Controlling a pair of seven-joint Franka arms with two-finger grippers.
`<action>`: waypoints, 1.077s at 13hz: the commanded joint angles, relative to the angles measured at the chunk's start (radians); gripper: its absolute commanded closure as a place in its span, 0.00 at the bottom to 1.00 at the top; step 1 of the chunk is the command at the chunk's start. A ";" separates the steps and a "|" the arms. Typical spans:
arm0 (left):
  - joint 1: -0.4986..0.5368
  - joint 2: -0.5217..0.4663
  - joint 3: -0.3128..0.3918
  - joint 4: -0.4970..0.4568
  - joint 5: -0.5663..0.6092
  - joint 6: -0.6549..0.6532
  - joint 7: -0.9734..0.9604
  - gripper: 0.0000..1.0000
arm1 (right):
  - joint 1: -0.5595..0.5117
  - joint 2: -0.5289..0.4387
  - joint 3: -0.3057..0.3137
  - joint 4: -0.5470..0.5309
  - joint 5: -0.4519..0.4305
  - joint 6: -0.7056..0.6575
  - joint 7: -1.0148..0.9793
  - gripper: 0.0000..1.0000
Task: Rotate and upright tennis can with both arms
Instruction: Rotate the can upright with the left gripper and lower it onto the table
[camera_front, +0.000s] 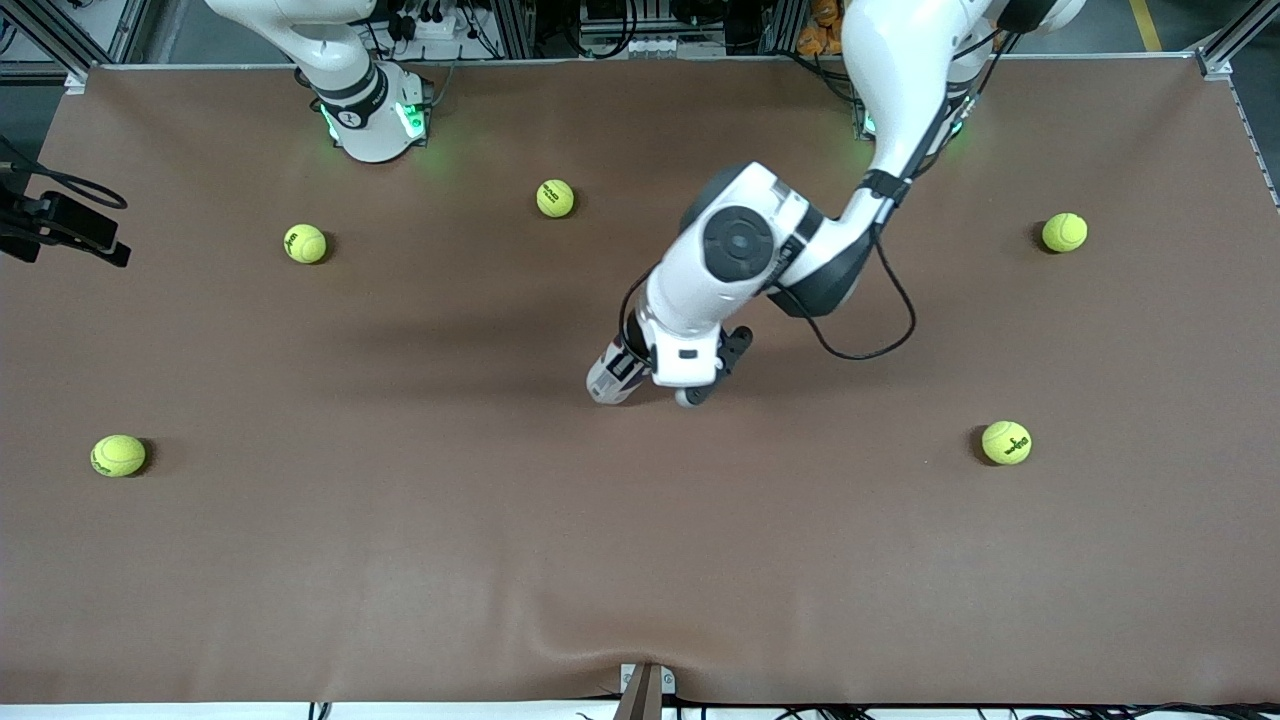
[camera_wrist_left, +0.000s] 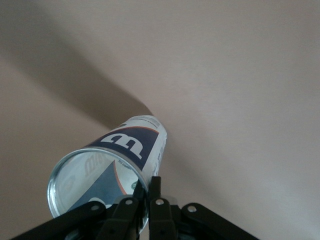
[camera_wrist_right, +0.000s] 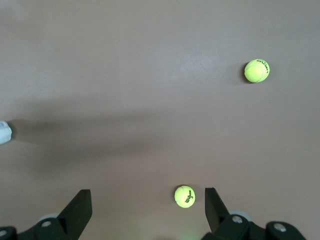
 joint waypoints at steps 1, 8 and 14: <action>-0.025 0.018 0.011 0.042 0.089 -0.095 -0.025 1.00 | 0.013 -0.003 -0.002 0.005 -0.012 -0.003 0.012 0.00; -0.122 0.041 0.101 0.081 0.118 -0.146 -0.023 0.87 | 0.015 -0.003 -0.002 0.007 -0.012 -0.003 0.012 0.00; -0.122 0.027 0.103 0.081 0.121 -0.141 -0.002 0.00 | 0.015 -0.003 -0.002 0.005 -0.012 -0.001 0.012 0.00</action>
